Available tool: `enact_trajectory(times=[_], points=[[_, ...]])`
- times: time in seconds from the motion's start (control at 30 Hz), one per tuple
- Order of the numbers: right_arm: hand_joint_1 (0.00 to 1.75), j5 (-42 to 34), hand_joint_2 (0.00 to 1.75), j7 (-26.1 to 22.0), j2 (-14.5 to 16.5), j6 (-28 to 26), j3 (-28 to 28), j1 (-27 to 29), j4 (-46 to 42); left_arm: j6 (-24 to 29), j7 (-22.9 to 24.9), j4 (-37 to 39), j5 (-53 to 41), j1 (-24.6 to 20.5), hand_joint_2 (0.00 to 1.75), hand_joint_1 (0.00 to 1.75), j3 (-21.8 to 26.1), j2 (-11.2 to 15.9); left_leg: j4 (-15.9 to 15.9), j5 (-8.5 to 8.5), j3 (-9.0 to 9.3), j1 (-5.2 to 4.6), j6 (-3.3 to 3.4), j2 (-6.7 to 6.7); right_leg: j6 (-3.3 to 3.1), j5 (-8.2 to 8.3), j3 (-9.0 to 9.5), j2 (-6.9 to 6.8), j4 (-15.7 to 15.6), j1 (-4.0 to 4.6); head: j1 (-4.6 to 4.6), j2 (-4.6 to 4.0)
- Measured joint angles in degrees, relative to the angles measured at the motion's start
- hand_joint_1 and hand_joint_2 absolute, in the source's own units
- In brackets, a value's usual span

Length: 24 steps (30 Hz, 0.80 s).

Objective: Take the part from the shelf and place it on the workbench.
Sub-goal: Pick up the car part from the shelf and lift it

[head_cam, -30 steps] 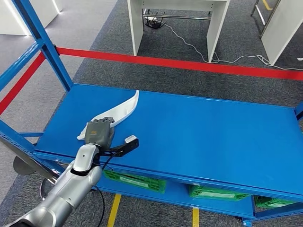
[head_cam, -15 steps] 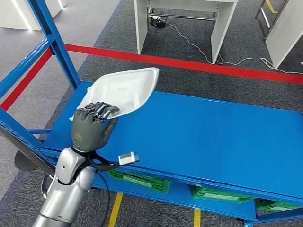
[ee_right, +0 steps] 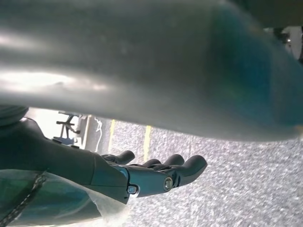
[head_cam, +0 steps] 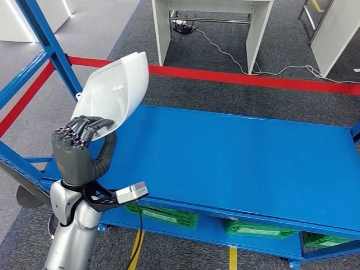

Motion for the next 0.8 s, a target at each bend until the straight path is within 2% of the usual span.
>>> enact_trajectory(times=[0.03, 0.07, 0.13, 0.17, 0.2, 0.23, 0.3, 0.33, 0.37, 0.4, 0.43, 0.5, 0.53, 0.57, 0.63, 0.67, 0.7, 0.73, 0.8], points=[[0.00, 0.47, 0.00, -0.01, 0.15, -0.07, 0.01, -0.07, 0.02, 0.00, 0.08, -0.15, 1.12, 0.24, 1.75, 1.75, -0.44, 0.09, -2.18, 0.58, 0.95, -0.10, 0.24, -0.02, 0.23, 0.10, -0.12, 0.02, 0.03, 0.08, 0.03, 0.00], [0.00, 0.90, 0.00, -0.03, 0.28, -0.08, 0.02, -0.12, 0.03, 0.00, 0.18, -0.23, 2.47, 0.72, 1.75, 1.75, -0.72, 0.20, -2.95, 0.54, 1.19, -0.20, 0.41, -0.05, 0.52, 0.23, -0.25, 0.02, 0.00, 0.12, 0.05, 0.00], [0.00, 1.68, 0.00, -0.08, 0.48, -0.29, 0.04, -0.19, 0.04, 0.00, 0.31, -0.28, 6.00, 2.19, 1.75, 1.75, -0.97, 0.37, -3.39, 0.93, 1.06, -0.13, 0.82, 0.01, 1.16, 0.33, -0.46, -0.03, -0.06, 0.07, 0.05, 0.00], [0.00, 1.98, 0.00, -0.12, 0.52, -0.64, 0.07, -0.23, 0.04, -0.01, 0.26, -0.26, 8.19, 3.00, 1.75, 1.75, -0.98, 0.43, -3.64, 1.25, 1.00, -0.02, 1.11, 0.08, 1.45, -0.24, -0.71, -0.05, 0.26, 0.04, 0.08, 0.00], [0.00, 2.24, 0.00, -0.16, 0.56, -1.17, 0.10, -0.27, 0.04, -0.01, 0.18, -0.21, 10.51, 3.75, 1.75, 1.75, -0.98, 0.49, -3.90, 1.61, 0.84, 0.11, 1.45, 0.16, 1.69, -1.57, -1.27, -0.06, 1.48, 0.03, 0.16, 0.00], [0.00, 2.42, 0.00, -0.20, 0.58, -1.80, 0.13, -0.30, 0.04, -0.02, 0.10, -0.15, 12.85, 4.49, 1.75, 1.75, -0.98, 0.53, -4.08, 1.95, 0.59, 0.21, 1.74, 0.26, 1.86, -3.57, -2.23, -0.08, 3.81, -0.01, 0.24, 0.00], [0.00, 2.68, 0.00, -0.23, 0.64, -3.15, 0.16, -0.24, 0.04, -0.02, 0.05, 0.04, 16.96, 6.15, 1.75, 1.75, -0.95, 0.72, -4.06, 2.48, -0.25, 0.15, 2.06, 0.34, 2.09, -7.99, -4.75, -0.09, 10.84, -0.04, 0.35, 0.00], [0.00, 2.81, 0.00, -0.23, 0.67, -3.86, 0.15, -0.15, 0.04, -0.02, 0.05, 0.17, 18.48, 7.11, 1.75, 1.75, -0.93, 0.82, -4.03, 2.80, -0.74, 0.11, 2.10, 0.37, 2.19, -9.24, -5.52, -0.10, 13.69, -0.06, 0.35, 0.00], [0.00, 2.97, 0.00, -0.24, 0.68, -4.56, 0.15, -0.05, 0.04, -0.02, 0.05, 0.28, 19.55, 8.02, 1.75, 1.75, -0.92, 0.93, -4.01, 3.14, -1.21, 0.09, 2.07, 0.38, 2.26, -9.53, -5.51, -0.10, 14.93, -0.06, 0.34, 0.00], [0.00, 3.30, 0.00, -0.24, 0.69, -5.28, 0.15, 0.04, 0.04, -0.02, 0.05, 0.36, 20.02, 8.85, 1.75, 1.75, -0.89, 1.02, -3.96, 3.48, -1.65, 0.10, 1.98, 0.36, 2.29, -8.73, -4.33, -0.11, 13.93, -0.07, 0.36, 0.00], [0.00, 4.26, 0.00, -0.21, 0.69, -6.33, 0.25, 0.13, 0.04, -0.02, 0.05, 0.30, 19.93, 9.61, 1.75, 1.75, -0.77, 1.04, -3.89, 3.80, -2.05, 0.13, 1.80, 0.33, 2.27, -7.14, -1.93, -0.11, 10.62, -0.10, 0.36, 0.00], [0.00, 7.34, 0.00, -0.15, 0.75, -8.76, 1.05, 0.24, 0.04, -0.02, 0.02, -0.33, 18.95, 10.83, 1.75, 1.75, -0.14, 1.03, -3.67, 4.35, -2.65, 0.11, 1.23, 0.27, 2.04, -5.02, 3.38, -0.03, 2.49, -0.05, 0.32, 0.00], [0.00, 8.75, 0.00, -0.16, 0.81, -9.89, 1.63, 0.36, 0.04, -0.02, -0.01, -0.76, 18.55, 11.31, 1.75, 1.75, 0.35, 1.01, -3.58, 4.62, -2.79, 0.05, 0.86, 0.28, 1.86, -4.54, 5.00, 0.07, -0.15, 0.02, 0.28, 0.00], [0.00, 9.34, 0.00, -0.24, 0.92, -10.65, 2.13, 0.48, 0.04, -0.01, -0.03, -1.15, 18.51, 11.73, 1.75, 1.75, 0.97, 0.99, -3.52, 4.93, -2.87, -0.01, 0.52, 0.31, 1.64, -4.60, 5.45, 0.20, -1.17, 0.11, 0.27, 0.00], [0.00, 8.78, 0.00, -0.39, 1.16, -11.40, 2.49, 0.80, 0.05, -0.01, -0.05, -1.64, 18.91, 12.65, 1.75, 1.75, 2.27, 0.97, -3.55, 5.55, -2.89, -0.02, -0.09, 0.28, 1.04, -4.08, 4.89, 0.28, -1.21, 0.17, 0.32, 0.00], [0.00, 8.18, 0.00, -0.43, 1.32, -11.68, 2.48, 0.90, 0.05, -0.01, -0.06, -1.88, 19.17, 13.22, 1.75, 1.75, 2.96, 0.96, -3.30, 5.23, -3.07, 0.05, -0.39, 0.21, 0.57, -3.76, 4.52, 0.14, -1.28, 0.10, 0.33, 0.00], [0.00, 7.63, 0.00, -0.43, 1.48, -11.85, 2.45, 0.96, 0.05, -0.01, -0.06, -2.13, 19.42, 13.77, 1.75, 1.75, 3.57, 0.94, -2.38, 3.96, -3.44, 0.10, -0.69, 0.15, 0.07, -3.31, 4.18, -0.02, -1.37, 0.02, 0.25, 0.00], [0.00, 7.18, 0.00, -0.43, 1.65, -11.99, 2.42, 1.00, 0.05, -0.01, -0.06, -2.36, 19.64, 14.23, 1.75, 1.75, 4.12, 0.94, -0.24, 1.65, -4.11, 0.17, -1.01, 0.09, -0.37, -2.78, 3.80, -0.21, -1.44, -0.08, 0.16, 0.00], [0.00, 6.71, 0.00, -0.43, 1.86, -12.16, 2.37, 1.03, 0.04, 0.00, -0.06, -2.64, 19.82, 14.84, 1.75, 1.75, 4.95, 0.91, 6.79, -4.18, -5.83, 0.28, -1.54, 0.08, -0.76, -1.78, 2.91, -0.45, -1.35, -0.03, 0.01, 0.00]])
